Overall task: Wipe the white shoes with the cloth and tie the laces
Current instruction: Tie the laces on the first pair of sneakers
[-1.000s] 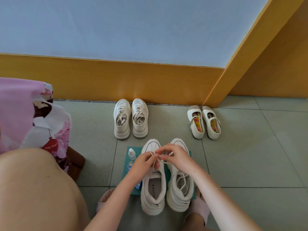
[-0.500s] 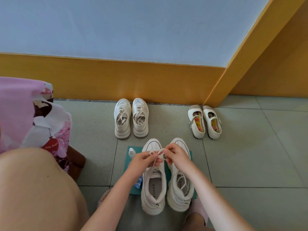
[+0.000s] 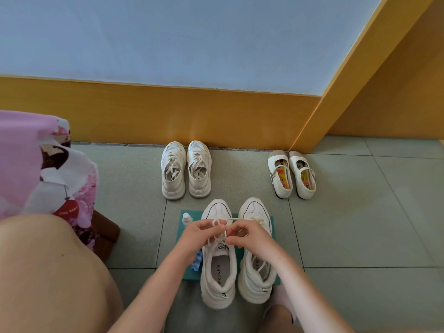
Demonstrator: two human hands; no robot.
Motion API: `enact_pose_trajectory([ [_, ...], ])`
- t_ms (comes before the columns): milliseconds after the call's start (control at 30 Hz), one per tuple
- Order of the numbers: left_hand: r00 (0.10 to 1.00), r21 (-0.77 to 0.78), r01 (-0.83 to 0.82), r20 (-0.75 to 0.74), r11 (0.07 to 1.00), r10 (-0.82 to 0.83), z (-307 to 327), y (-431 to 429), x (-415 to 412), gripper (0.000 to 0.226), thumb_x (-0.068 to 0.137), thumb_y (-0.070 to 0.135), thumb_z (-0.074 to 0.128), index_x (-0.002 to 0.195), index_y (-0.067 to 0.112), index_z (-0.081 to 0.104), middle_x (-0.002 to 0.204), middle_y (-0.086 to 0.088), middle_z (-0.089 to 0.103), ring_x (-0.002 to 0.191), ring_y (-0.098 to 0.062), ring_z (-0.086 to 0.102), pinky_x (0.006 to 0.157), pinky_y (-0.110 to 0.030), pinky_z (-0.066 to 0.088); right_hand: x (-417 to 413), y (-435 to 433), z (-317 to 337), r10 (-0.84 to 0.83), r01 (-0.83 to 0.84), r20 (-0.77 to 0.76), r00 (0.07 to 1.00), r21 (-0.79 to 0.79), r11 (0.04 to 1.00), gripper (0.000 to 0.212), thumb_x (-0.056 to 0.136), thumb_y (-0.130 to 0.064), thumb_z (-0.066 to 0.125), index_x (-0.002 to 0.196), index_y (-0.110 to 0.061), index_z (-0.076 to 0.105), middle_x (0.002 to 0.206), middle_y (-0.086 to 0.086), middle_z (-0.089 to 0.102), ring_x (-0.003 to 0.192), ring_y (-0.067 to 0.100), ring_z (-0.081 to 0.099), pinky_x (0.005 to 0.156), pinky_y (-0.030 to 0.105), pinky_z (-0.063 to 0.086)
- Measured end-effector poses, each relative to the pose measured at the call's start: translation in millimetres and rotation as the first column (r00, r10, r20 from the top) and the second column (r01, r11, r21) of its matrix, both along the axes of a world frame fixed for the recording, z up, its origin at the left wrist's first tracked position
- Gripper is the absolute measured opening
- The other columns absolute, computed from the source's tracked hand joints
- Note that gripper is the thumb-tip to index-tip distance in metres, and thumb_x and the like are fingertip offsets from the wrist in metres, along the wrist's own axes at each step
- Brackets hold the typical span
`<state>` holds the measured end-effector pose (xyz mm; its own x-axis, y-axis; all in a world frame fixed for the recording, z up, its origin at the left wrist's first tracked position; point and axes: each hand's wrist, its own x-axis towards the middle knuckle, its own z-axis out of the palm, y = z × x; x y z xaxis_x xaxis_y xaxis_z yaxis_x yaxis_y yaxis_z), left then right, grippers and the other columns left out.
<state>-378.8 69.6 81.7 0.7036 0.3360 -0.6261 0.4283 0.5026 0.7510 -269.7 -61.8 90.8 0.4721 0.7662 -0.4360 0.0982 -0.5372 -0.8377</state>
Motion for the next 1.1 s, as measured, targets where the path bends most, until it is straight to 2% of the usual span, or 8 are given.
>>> enact_pose_trajectory([
  [133,0.996,0.314,0.074,0.021,0.946,-0.085,-0.1,1.0,-1.2,0.012,0.079,0.003,0.07,0.085,0.013,0.072,0.082,-0.007,0.071,0.073,-0.012,0.065,0.07,-0.018,0.053,-2.9,6.0,-7.5,-0.12,0.121,-0.139,0.983,0.001,0.993,0.025,0.091,-0.004,0.057,0.114,-0.011,0.061,0.082,0.003,0.062,0.066,0.008,0.059,0.06,0.019,0.052],
  [233,0.988,0.499,0.117,0.028,0.859,-0.151,-3.3,2.7,-1.5,0.016,0.077,0.003,0.072,0.082,0.018,0.07,0.079,-0.003,0.071,0.075,-0.013,0.065,0.07,-0.023,0.053,-4.2,10.0,-9.6,-0.077,0.08,-0.171,0.982,0.014,0.997,0.019,0.091,-0.007,0.058,0.108,-0.015,0.063,0.076,-0.002,0.06,0.066,0.008,0.057,0.059,0.02,0.049],
  [333,0.995,0.604,0.086,-0.007,0.792,-0.103,-2.8,-0.6,-3.1,0.017,0.077,0.009,0.073,0.085,0.022,0.066,0.082,0.001,0.068,0.078,-0.011,0.064,0.07,-0.027,0.056,-1.4,11.4,-11.0,-0.078,0.079,-0.17,0.982,-0.003,0.997,0.01,0.088,-0.012,0.064,0.097,-0.017,0.065,0.078,-0.002,0.061,0.068,0.008,0.057,0.06,0.02,0.048],
  [500,0.991,0.796,0.106,-0.034,0.596,-0.131,-1.8,-10.1,-4.6,0.013,0.08,0.01,0.07,0.085,0.021,0.064,0.081,0.01,0.065,0.079,-0.002,0.061,0.07,-0.021,0.052,-1.7,13.5,-14.9,-0.071,0.069,-0.166,0.984,-0.018,0.997,0.004,0.088,-0.011,0.064,0.089,-0.015,0.063,0.074,0.001,0.062,0.063,0.009,0.059,0.066,0.028,0.053],
  [667,1.0,0.675,0.001,0.014,0.738,-0.015,-0.9,-12.4,-4.0,0.011,0.079,0.007,0.071,0.081,0.017,0.066,0.079,0.005,0.068,0.077,-0.009,0.064,0.069,-0.017,0.05,-0.4,9.2,-12.0,-0.16,0.177,-0.226,0.961,0.057,0.983,0.027,0.088,0.005,0.056,0.112,-0.008,0.059,0.076,0.006,0.064,0.057,0.011,0.061,0.053,0.021,0.051],
  [833,0.999,0.563,-0.034,0.043,0.826,0.011,-3.3,-10.7,-4.4,0.012,0.076,0.006,0.074,0.083,0.013,0.068,0.08,0.001,0.071,0.078,-0.011,0.068,0.073,-0.021,0.054,0.2,12.4,-9.3,-0.104,0.114,-0.139,0.985,0.065,0.991,0.024,0.086,0.003,0.06,0.095,-0.019,0.065,0.073,-0.002,0.064,0.059,0.006,0.058,0.05,0.016,0.045],
  [967,0.994,0.454,-0.101,0.084,0.885,0.07,-3.0,-10.0,-6.9,0.012,0.074,0.001,0.074,0.084,0.005,0.068,0.082,-0.004,0.072,0.078,-0.01,0.069,0.073,-0.021,0.055,2.5,14.1,-9.0,-0.073,0.08,-0.117,0.99,0.053,0.995,0.029,0.092,0.006,0.048,0.099,-0.017,0.065,0.069,-0.004,0.061,0.059,0.002,0.057,0.053,0.016,0.045],
  [1100,0.994,0.426,-0.091,0.095,0.9,0.055,-2.1,-10.2,-7.1,0.014,0.074,0.003,0.075,0.086,0.004,0.069,0.082,-0.004,0.072,0.077,-0.009,0.069,0.071,-0.019,0.054,3.5,11.5,-6.9,-0.08,0.084,-0.104,0.991,0.036,0.996,0.017,0.089,0.001,0.058,0.093,-0.013,0.066,0.072,-0.001,0.062,0.06,0.002,0.057,0.052,0.015,0.044],
])
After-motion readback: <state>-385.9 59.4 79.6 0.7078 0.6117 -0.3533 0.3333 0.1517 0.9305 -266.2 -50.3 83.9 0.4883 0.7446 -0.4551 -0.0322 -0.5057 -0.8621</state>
